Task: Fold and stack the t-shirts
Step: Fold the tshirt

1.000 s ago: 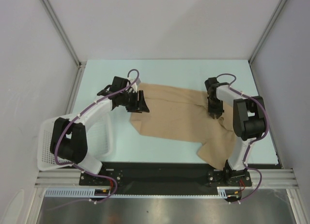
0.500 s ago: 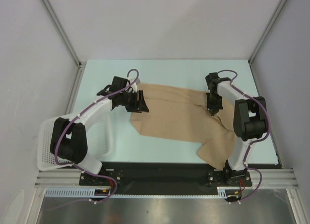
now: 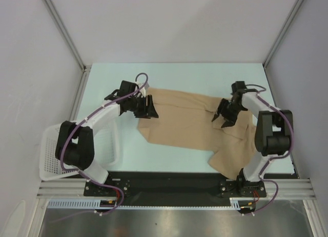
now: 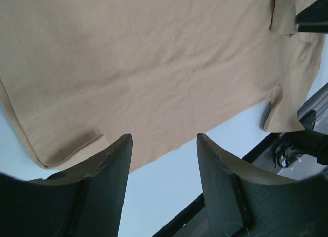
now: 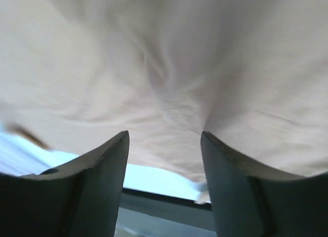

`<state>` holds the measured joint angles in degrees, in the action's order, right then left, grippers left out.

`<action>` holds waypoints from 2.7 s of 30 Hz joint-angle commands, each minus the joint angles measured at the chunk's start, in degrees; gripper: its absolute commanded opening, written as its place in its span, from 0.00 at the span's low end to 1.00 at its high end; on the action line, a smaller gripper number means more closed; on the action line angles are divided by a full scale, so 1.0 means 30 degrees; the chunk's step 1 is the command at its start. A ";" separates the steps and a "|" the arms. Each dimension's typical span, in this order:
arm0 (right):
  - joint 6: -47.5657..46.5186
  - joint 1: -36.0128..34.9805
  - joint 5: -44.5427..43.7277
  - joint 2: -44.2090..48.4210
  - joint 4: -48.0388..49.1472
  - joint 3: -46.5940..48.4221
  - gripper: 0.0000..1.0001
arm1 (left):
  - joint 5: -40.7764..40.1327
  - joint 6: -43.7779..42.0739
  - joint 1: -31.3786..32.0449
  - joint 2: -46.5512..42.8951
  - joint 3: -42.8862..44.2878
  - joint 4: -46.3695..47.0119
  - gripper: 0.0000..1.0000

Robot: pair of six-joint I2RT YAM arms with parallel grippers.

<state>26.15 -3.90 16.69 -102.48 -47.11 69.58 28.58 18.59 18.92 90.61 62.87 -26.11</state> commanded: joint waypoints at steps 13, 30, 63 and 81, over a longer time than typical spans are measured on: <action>0.1132 0.7774 -0.3101 -0.1345 0.6009 0.4370 0.52 | 0.0317 0.2093 -0.0562 0.4688 0.4001 0.4539 0.58; -0.1833 0.8098 -0.3687 -0.6359 0.3810 1.0204 0.55 | 0.2046 0.6518 -0.2292 1.0694 0.8427 0.7443 0.54; -0.2067 0.9091 -0.4479 -0.7179 0.3839 1.0614 0.09 | 0.1519 0.8394 -0.3054 1.2541 0.8281 0.6008 0.55; -0.0248 0.9533 -0.6675 -0.7735 0.3022 1.0669 0.32 | 0.0933 0.6524 -0.3112 1.1901 0.8952 0.4633 0.58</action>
<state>25.89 23.99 -0.21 -124.44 -36.23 97.80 33.63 42.52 10.04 127.57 87.13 -8.34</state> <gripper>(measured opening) 0.251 0.564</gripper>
